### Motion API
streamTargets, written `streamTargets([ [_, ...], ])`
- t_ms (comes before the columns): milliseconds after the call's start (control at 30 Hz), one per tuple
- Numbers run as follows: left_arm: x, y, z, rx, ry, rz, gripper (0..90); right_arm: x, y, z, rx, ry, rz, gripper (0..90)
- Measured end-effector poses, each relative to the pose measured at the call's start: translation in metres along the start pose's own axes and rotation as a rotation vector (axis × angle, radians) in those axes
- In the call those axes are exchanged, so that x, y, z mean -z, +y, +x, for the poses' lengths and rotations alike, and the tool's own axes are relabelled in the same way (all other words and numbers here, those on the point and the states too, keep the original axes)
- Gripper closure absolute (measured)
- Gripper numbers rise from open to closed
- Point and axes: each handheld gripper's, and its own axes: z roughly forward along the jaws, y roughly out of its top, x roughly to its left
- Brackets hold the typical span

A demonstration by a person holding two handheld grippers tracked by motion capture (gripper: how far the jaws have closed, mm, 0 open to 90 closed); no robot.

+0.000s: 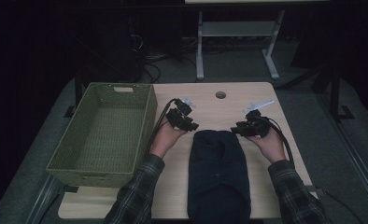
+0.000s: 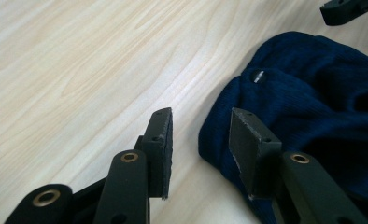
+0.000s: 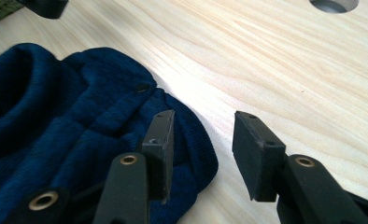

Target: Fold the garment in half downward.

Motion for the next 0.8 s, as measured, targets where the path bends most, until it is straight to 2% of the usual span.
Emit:
streamTargets([
  [333, -0.031, -0.013, 0.005, 0.004, -0.039, 0.072, 54.2, -0.018, -0.010, -0.011, -0.020, 0.012, 0.029, 57.9],
  [467, -0.035, -0.016, 0.005, 0.009, -0.044, 0.071, 53.9, -0.022, -0.015, -0.012, -0.023, 0.017, 0.046, 58.0],
  [700, -0.038, -0.019, 0.002, -0.012, -0.047, 0.082, 52.4, -0.029, -0.023, -0.012, -0.025, 0.040, 0.056, 58.2],
  [733, -0.039, -0.019, 0.002, -0.009, -0.046, 0.078, 54.4, -0.029, -0.023, -0.011, -0.026, 0.038, 0.060, 60.6],
  [800, -0.039, -0.019, 0.001, -0.028, -0.057, 0.087, 56.7, -0.030, -0.023, -0.010, -0.022, 0.039, 0.061, 62.1],
])
